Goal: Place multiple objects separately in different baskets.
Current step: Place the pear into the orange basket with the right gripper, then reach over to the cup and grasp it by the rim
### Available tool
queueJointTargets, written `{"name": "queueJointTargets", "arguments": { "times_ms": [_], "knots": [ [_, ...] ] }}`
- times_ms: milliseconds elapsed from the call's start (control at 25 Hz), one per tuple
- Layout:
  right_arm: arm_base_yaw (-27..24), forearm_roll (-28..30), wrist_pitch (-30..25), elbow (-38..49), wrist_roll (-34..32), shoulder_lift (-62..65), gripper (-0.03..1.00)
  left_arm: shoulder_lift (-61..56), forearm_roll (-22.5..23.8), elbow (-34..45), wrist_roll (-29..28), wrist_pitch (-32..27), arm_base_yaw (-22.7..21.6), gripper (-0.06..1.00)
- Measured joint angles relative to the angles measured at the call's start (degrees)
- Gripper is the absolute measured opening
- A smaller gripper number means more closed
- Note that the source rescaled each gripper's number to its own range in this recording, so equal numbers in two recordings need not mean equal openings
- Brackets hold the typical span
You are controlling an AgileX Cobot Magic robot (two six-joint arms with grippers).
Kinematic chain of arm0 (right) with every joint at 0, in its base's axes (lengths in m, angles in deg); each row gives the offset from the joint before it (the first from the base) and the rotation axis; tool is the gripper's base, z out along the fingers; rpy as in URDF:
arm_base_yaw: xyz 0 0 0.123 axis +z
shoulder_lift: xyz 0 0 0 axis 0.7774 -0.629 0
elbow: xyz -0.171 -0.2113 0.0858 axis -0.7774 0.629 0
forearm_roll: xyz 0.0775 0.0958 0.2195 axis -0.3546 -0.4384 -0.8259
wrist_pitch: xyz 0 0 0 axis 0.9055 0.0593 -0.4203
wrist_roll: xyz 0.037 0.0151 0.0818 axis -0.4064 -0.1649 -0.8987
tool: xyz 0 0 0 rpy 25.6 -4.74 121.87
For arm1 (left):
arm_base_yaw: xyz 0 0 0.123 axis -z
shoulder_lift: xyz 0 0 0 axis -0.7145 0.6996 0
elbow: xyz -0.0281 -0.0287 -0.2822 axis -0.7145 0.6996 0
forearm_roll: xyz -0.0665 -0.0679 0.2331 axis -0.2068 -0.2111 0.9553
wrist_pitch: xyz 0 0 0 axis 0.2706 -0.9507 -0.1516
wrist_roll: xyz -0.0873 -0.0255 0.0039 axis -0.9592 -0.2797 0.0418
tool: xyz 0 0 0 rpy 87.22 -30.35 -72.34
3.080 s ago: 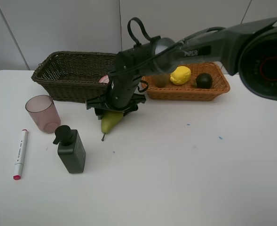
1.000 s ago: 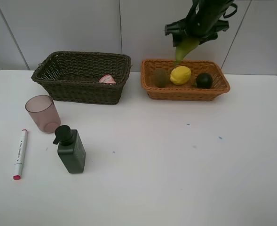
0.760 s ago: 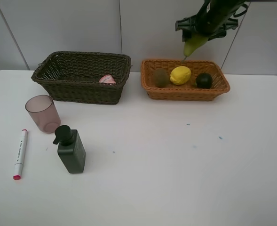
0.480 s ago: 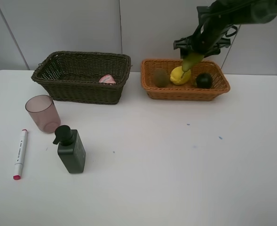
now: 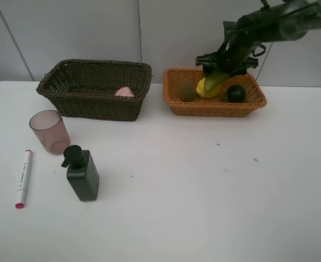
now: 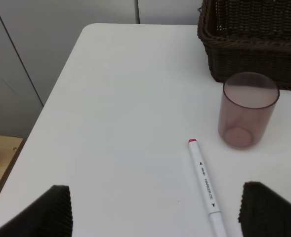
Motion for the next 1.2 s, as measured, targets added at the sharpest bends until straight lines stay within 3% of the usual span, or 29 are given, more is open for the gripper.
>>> {"name": "queueJointTargets", "arguments": {
  "times_ms": [400,480,640,1200],
  "knots": [
    [0.0,-0.05,-0.11,0.0,1.06,0.0,0.66,0.0,0.0,0.0,0.0,0.0,0.0,0.89],
    [0.0,-0.05,-0.22,0.0,1.35,0.0,0.86,0.0,0.0,0.0,0.0,0.0,0.0,0.89],
    [0.0,-0.05,-0.22,0.0,1.53,0.0,0.99,0.0,0.0,0.0,0.0,0.0,0.0,0.89],
    [1.57,0.0,-2.45,0.0,1.58,8.17,1.0,0.0,0.0,0.0,0.0,0.0,0.0,0.89]
  ]
}}
